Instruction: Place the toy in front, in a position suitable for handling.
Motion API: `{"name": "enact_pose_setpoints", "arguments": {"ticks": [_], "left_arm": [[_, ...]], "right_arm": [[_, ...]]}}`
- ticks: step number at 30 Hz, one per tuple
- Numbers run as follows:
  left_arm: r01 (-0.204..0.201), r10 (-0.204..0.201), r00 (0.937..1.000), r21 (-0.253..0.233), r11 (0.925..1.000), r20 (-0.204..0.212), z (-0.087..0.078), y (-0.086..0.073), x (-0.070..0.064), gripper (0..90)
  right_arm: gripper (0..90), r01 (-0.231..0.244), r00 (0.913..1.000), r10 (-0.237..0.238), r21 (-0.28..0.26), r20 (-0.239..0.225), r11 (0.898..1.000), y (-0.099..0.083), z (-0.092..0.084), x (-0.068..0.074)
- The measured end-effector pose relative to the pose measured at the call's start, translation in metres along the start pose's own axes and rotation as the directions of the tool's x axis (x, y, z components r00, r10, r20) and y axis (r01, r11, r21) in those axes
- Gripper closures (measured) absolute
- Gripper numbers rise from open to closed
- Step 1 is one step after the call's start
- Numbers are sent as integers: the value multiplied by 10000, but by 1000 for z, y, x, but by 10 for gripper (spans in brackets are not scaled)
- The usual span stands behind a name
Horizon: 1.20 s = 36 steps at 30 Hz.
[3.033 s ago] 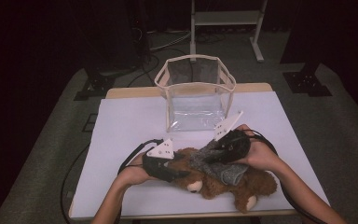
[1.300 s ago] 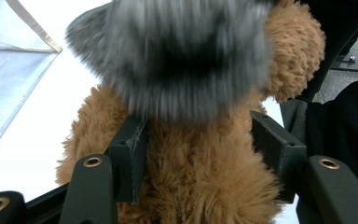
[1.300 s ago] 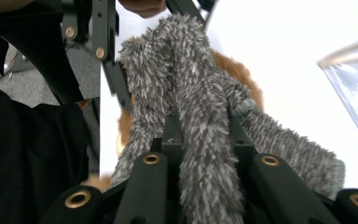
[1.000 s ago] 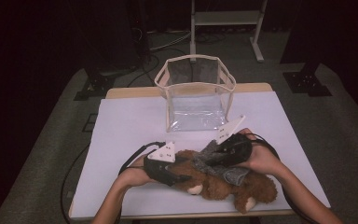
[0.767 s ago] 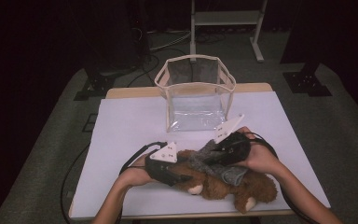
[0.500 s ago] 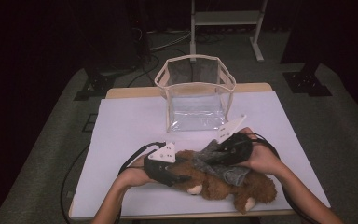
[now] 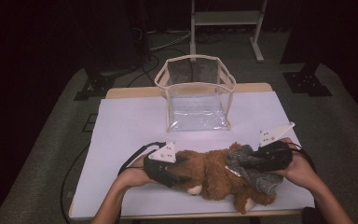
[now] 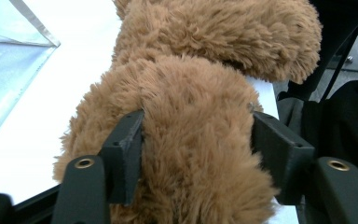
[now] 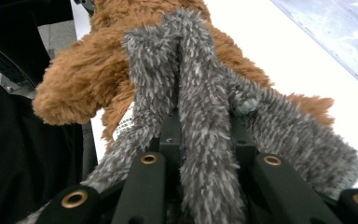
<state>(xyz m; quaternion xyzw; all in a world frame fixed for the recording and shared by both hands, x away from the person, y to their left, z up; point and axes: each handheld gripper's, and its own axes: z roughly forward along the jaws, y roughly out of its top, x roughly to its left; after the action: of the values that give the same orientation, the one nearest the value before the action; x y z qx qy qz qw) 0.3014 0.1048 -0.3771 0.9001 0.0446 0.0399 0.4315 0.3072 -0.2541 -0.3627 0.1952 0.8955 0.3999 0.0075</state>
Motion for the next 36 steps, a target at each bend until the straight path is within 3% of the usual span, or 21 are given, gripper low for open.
{"name": "enact_pose_setpoints", "arguments": {"ticks": [4, 10, 14, 18, 21, 26, 30, 32, 36], "left_arm": [[145, -146, 9994, -31, 9999, -327, -5, 11, 6, 317], [-136, 143, 9999, 671, 9977, -93, 7, 13, 3, 355], [-85, 87, 10000, 632, 9980, -14, 8, 10, -1, 381], [-334, 335, 9994, 769, 9965, 9, 6, 7, -7, 382], [-343, 342, 9994, 657, 9973, 27, 3, 2, -9, 381], [-167, 169, 9998, 176, 9997, -102, -3, 7, -4, 346], [-176, 184, 9997, 439, 9989, -166, 2, 14, -1, 318], [-114, 118, 9999, 426, 9990, -101, 6, 12, -1, 326], [8, -3, 9997, 210, 9998, -238, 8, 8, 1, 333]], "right_arm": [[733, 107, 9999, -107, 127, 70, 9999, 1, 3, 3], [732, 269, 9995, -272, 171, 141, 9995, 5, 2, 6], [730, 851, 9963, -850, -24, 144, 9964, 28, 7, 10], [727, 1476, 9889, -1473, 141, -177, 9890, 56, 35, 17], [726, 1586, 9865, -1575, 228, -442, 9871, 64, 47, 19], [733, 1634, 9860, -1618, 408, -401, 9857, 59, 51, 22], [732, 1773, 9839, -1756, 564, -343, 9825, 61, 51, 26], [732, 1863, 9824, -1851, 544, -259, 9810, 67, 52, 28], [732, 2271, 9725, -2253, 242, -596, 9736, 88, 64, 36]]}}
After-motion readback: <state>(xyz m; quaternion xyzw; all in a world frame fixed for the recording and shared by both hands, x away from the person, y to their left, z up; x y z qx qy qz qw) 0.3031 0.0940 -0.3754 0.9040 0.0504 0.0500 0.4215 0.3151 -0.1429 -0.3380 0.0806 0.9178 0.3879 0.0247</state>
